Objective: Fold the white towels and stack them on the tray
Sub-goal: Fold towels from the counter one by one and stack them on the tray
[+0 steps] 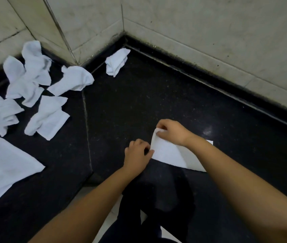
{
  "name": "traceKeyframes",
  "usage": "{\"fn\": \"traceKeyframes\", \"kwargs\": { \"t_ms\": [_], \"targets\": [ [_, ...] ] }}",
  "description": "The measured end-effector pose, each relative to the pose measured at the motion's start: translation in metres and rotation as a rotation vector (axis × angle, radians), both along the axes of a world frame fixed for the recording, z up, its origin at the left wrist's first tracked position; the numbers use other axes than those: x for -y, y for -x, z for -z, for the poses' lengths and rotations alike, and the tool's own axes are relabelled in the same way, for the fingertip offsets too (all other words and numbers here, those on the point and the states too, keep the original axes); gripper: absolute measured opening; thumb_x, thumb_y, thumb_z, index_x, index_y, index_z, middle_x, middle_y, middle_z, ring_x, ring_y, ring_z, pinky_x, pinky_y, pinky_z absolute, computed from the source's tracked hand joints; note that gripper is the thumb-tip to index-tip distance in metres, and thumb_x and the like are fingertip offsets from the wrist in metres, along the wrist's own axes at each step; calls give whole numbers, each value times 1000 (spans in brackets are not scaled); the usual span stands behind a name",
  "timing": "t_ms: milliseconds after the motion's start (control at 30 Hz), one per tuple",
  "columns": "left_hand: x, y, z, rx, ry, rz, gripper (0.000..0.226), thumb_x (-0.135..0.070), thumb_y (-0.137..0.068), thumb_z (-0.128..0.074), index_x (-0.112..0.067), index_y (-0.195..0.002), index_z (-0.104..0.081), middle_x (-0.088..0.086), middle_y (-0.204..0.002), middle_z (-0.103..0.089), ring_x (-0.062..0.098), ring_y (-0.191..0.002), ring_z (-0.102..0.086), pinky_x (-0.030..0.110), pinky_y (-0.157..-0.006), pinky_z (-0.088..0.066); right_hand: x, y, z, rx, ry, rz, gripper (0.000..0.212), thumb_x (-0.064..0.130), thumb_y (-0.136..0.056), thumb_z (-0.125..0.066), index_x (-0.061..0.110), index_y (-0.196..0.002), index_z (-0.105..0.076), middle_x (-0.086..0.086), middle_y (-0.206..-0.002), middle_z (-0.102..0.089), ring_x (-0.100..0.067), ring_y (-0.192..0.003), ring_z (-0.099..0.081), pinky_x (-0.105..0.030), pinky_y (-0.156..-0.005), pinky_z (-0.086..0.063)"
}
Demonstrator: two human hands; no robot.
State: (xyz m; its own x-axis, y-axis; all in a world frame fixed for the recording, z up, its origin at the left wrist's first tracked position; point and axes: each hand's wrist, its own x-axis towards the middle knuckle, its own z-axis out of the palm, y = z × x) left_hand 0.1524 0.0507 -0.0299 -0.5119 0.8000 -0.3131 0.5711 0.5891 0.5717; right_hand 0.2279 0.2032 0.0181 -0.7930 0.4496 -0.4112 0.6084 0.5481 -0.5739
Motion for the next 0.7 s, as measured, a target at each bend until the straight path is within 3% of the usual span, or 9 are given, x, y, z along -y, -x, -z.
{"fn": "traceKeyframes", "kwargs": {
  "t_ms": [67,100,233,367,467,533,700],
  "targets": [
    [-22,18,-24,258,-169,-87,12,-25,-89,-60,-15,-83,-60,-4,-80,-58,11,-76,-54,25,-71,-40,-15,-8,-25,-155,34,134,2,20,-91,-57,22,-92,-56,4,-89,-57,-10,-81,-53,-19,-65,-41],
    [-34,28,-40,286,-252,-110,11,-22,-89,-61,-14,-81,-60,-5,-73,-57,8,-68,-53,24,-67,-40,-24,-11,-40,-232,0,188,5,19,-90,-58,22,-88,-56,5,-85,-56,-10,-79,-52,-19,-62,-40],
    [-70,50,-110,266,-545,-86,5,-14,-88,-61,-13,-83,-61,-8,-75,-59,3,-70,-54,16,-67,-43,-50,-23,-91,-553,-2,405,13,15,-88,-62,24,-80,-57,2,-82,-57,-9,-73,-50,-16,-63,-40],
    [-68,42,-151,243,-699,-13,5,-12,-88,-61,-13,-84,-60,-10,-76,-58,-6,-67,-53,8,-65,-41,-45,-40,-120,-749,39,448,22,9,-88,-61,28,-78,-57,7,-77,-56,-3,-69,-48,-13,-66,-41],
    [-44,32,-139,277,-664,58,5,-10,-87,-63,-14,-85,-63,-9,-78,-62,-7,-69,-55,8,-68,-42,-24,-60,-107,-734,33,384,25,5,-87,-62,27,-78,-56,6,-76,-57,2,-66,-50,-10,-65,-41],
    [-22,25,-112,322,-572,99,10,-8,-86,-65,-17,-83,-64,-9,-79,-64,-6,-72,-58,10,-72,-44,-7,-78,-80,-667,23,331,22,7,-85,-64,26,-78,-57,3,-78,-59,-3,-70,-52,-18,-70,-42],
    [29,4,-42,425,-130,204,9,-16,-85,-67,-24,-83,-66,-12,-82,-68,-4,-76,-63,17,-76,-47,51,-129,-2,-359,135,240,19,10,-85,-66,26,-78,-58,9,-74,-57,-2,-70,-51,-15,-68,-41]
  ]
}}
